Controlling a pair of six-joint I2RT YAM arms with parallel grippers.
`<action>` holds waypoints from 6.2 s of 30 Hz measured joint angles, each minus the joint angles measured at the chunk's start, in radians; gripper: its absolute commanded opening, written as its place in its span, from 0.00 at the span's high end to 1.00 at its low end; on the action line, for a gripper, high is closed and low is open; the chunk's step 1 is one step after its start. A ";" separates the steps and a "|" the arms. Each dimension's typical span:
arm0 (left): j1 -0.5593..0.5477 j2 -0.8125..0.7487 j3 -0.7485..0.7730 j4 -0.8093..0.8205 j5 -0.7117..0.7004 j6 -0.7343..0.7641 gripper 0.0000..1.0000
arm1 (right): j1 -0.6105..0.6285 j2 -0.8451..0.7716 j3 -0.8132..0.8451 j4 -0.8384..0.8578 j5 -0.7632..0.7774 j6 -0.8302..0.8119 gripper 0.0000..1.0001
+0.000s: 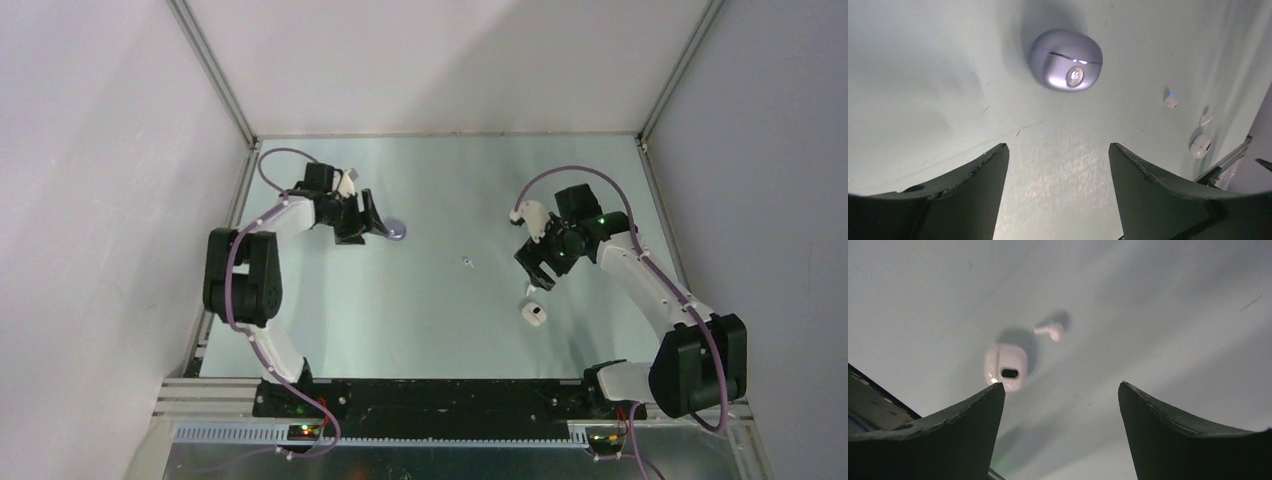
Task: Insert the wireless bluetooth earbuds into the charging case
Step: Move the charging case to the center of the board, then pick up the charging case at the center of the board.
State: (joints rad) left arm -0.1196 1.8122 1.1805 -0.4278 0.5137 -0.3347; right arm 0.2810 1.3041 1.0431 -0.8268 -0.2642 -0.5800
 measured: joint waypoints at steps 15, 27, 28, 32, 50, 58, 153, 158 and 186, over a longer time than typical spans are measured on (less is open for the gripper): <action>0.019 -0.505 -0.152 0.211 -0.145 0.049 0.29 | -0.055 0.034 -0.177 0.040 0.153 -0.615 0.23; 0.013 -0.576 -0.212 0.248 -0.193 0.100 0.28 | 0.023 0.031 -0.361 0.246 0.138 -0.750 0.12; 0.013 -0.579 -0.212 0.251 -0.193 0.100 0.28 | 0.046 0.030 -0.362 0.262 0.136 -0.749 0.12; 0.013 -0.580 -0.212 0.276 -0.194 0.100 0.28 | 0.151 0.030 -0.365 0.314 0.102 -0.738 0.11; 0.013 -0.573 -0.212 0.283 -0.192 0.112 0.28 | 0.181 0.113 -0.218 0.120 -0.131 -0.812 0.14; 0.013 -0.566 -0.204 0.271 -0.193 0.123 0.28 | 0.212 0.154 -0.218 0.087 -0.145 -0.897 0.15; -0.208 -0.312 0.192 0.351 0.435 0.104 0.97 | 0.430 0.111 0.178 0.974 -0.039 -0.367 0.52; -0.208 -0.311 0.189 0.367 0.437 0.105 1.00 | 0.431 0.111 0.179 0.967 -0.035 -0.365 0.31; -0.191 -0.419 0.072 -0.080 0.541 1.220 1.00 | 0.312 0.285 0.651 0.083 -0.452 -0.172 0.30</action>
State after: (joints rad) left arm -0.3107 1.3930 1.2522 -0.5083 1.0546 0.8848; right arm 0.5926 1.5894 1.6939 -0.7441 -0.7166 -0.7517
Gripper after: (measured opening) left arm 0.287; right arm 0.692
